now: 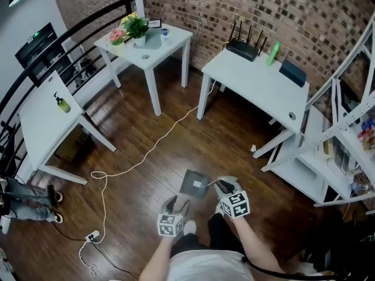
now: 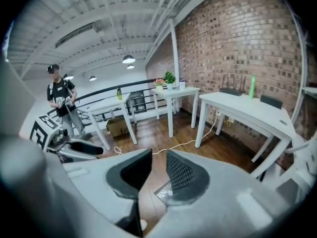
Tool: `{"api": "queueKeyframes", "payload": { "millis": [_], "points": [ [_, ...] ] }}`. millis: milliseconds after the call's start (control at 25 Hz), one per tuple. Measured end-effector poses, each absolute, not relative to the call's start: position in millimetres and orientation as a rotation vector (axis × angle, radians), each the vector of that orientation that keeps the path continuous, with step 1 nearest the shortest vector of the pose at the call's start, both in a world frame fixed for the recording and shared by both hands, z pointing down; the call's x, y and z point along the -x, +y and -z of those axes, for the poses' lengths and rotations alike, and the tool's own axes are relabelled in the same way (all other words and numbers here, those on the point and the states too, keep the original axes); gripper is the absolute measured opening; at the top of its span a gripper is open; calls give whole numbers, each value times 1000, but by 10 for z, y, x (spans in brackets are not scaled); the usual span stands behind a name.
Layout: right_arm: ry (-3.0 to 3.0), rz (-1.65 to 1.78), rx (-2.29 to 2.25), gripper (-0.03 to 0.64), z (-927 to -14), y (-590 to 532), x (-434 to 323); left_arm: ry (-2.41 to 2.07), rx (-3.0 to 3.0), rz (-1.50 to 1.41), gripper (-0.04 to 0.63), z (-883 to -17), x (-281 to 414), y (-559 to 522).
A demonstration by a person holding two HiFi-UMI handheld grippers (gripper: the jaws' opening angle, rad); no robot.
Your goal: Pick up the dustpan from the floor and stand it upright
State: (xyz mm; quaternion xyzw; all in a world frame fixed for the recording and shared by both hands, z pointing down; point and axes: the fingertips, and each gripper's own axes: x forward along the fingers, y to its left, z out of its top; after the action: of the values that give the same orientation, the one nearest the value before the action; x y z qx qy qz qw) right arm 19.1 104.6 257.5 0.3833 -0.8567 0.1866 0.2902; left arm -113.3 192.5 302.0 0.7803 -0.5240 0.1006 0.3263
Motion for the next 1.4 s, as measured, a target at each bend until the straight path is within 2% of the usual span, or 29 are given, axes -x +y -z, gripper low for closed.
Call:
{"api": "queueKeyframes", "payload": {
  "millis": [200, 560, 720, 800, 920, 1000, 1160, 1400],
  "points": [
    [-2399, -601, -1251, 80, -1970, 1483, -461, -1347, -2215, -271, 262, -2528, 1048, 2080],
    [-2379, -183, -1561, 81, -1073, 1962, -1313, -1429, -2472, -213, 271, -1503, 664, 2273],
    [-2501, -246, -1559, 134, -759, 2440, -1331, -1499, -2565, -149, 270, -881, 324, 2621],
    [-2537, -213, -1546, 220, -566, 2713, -1337, -1535, -2598, -107, 270, -723, 104, 2880],
    [-2553, -98, -1579, 311, -347, 3148, -1445, -1589, -2580, -46, 267, -564, -117, 3296],
    [-2576, -81, -1618, 349, -289, 3377, -1542, -1588, -2604, -72, 267, -499, -224, 3529],
    [-2588, -94, -1680, 356, -216, 3704, -1731, -1563, -2686, -150, 267, -356, -382, 3884],
    [-2547, -60, -1733, 356, -48, 3810, -1856, -1553, -2765, -99, 278, 27, -444, 3960]
  ]
}}
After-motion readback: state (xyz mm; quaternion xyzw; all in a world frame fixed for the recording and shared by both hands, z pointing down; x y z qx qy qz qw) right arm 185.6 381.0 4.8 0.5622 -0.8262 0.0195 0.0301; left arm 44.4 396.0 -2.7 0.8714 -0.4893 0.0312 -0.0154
